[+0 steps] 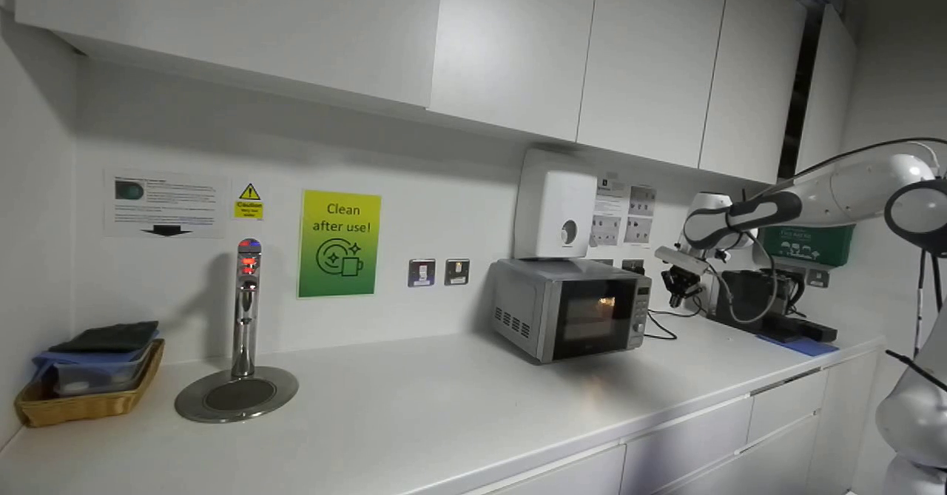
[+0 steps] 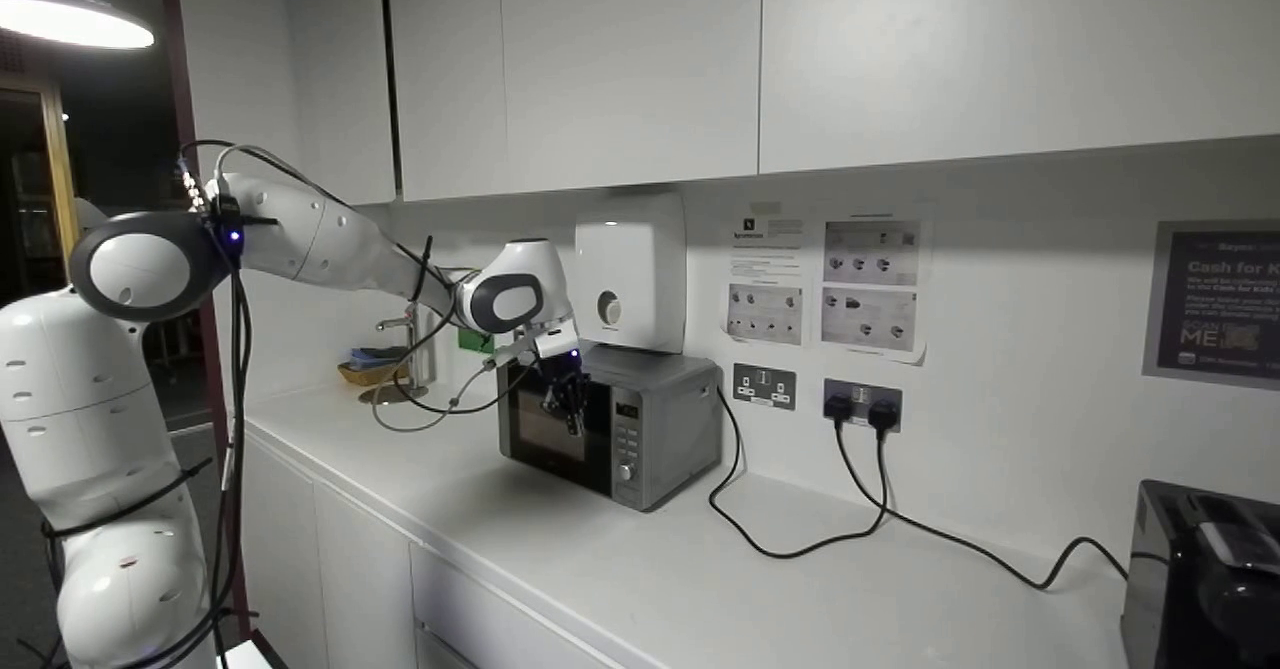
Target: Press a button on the microwave
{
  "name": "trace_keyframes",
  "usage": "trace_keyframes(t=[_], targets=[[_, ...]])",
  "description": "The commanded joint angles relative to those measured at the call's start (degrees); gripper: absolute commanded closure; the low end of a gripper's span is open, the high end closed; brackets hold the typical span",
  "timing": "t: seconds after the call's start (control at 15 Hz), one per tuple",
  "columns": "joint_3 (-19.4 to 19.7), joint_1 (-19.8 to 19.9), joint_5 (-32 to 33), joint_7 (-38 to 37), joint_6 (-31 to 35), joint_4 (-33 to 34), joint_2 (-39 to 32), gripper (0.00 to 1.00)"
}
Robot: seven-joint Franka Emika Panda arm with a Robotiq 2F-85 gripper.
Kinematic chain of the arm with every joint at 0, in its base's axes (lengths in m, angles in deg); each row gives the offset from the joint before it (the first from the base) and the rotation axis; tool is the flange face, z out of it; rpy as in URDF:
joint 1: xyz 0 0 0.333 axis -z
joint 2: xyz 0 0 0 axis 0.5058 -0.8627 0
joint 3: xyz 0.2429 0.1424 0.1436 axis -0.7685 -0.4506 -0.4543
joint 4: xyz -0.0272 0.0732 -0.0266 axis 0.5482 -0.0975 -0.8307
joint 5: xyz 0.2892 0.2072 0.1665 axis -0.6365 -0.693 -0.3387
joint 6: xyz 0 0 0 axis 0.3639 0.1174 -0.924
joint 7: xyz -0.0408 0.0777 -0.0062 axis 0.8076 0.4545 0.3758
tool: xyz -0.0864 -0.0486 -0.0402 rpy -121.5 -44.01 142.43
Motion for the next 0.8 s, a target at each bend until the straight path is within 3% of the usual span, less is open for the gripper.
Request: trace_keyframes(t=[0.0,0.73], targets=[[0.86,-0.21,-0.20,-0.21,2.00,-0.96,-0.89,1.00],[1.83,-0.92,-9.68,9.68,8.80,-3.32,-4.36,1.00]])
